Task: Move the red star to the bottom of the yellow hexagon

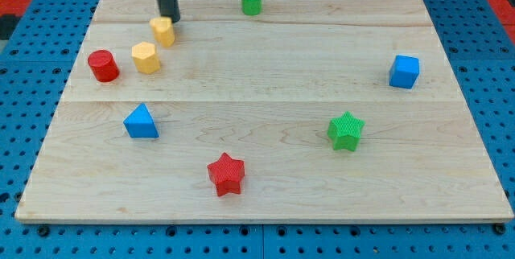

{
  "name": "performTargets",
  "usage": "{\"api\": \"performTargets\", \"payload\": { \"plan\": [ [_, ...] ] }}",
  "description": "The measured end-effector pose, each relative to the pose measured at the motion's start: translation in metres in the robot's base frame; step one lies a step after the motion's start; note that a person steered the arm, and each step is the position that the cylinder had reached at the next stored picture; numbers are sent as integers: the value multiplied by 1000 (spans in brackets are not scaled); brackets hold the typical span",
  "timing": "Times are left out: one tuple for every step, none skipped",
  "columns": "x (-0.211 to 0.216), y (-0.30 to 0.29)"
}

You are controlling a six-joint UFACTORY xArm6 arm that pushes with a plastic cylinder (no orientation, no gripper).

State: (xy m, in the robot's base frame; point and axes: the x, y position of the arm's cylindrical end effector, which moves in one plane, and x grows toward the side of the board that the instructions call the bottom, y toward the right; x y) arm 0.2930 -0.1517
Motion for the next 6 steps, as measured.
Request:
{"api": "performTargets", "payload": {
  "plan": [
    [50,-3],
    [42,23],
    [109,123],
    [220,162],
    [244,220],
    [296,209]
  ]
}}
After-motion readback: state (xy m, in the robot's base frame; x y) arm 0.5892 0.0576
